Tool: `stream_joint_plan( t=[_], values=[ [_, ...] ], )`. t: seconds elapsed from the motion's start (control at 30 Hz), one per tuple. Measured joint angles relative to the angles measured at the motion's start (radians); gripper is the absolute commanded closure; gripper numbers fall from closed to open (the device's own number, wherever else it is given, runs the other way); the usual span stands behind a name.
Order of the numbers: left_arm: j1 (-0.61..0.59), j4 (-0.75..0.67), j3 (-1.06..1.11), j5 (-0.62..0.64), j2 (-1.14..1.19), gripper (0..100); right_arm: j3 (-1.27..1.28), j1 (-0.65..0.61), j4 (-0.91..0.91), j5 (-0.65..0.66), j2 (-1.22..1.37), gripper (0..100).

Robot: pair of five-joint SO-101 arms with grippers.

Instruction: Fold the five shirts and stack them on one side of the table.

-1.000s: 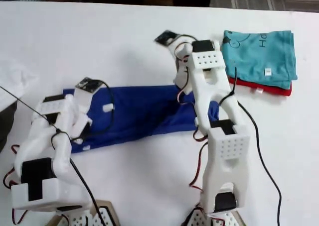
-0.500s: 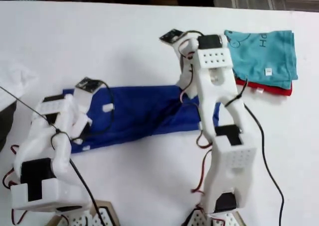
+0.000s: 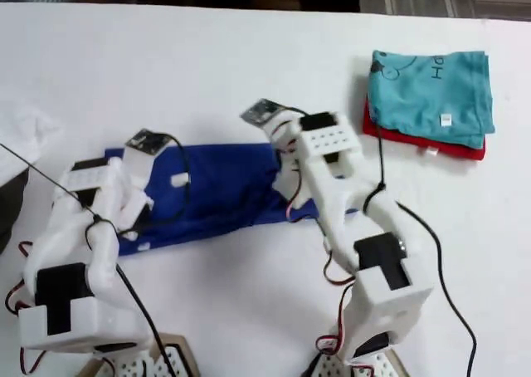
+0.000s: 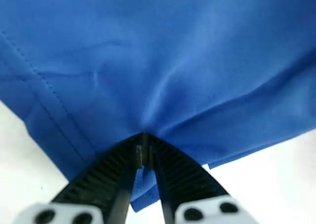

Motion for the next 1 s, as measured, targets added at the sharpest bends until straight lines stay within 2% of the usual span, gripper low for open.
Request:
stream_joint_plan(
  t=[0.17,0.3,0.8,1.0],
  values=[
    [0.000,0.000,0.000,0.000,0.000,97,0.003,-0.061,-0.133,-0.049,0.005,97.8],
    [0.000,0.000,0.000,0.000,0.000,97,-0.068,-0.066,-0.147,-0.095,0.040,97.8],
    [0.000,0.000,0.000,0.002,0.000,97,-0.209,-0.058,0.006,-0.104,0.115,97.8],
    [0.002,0.095,-0.109,0.140,0.014,97,-0.276,0.049,0.083,-0.104,-0.046,97.8]
  ],
)
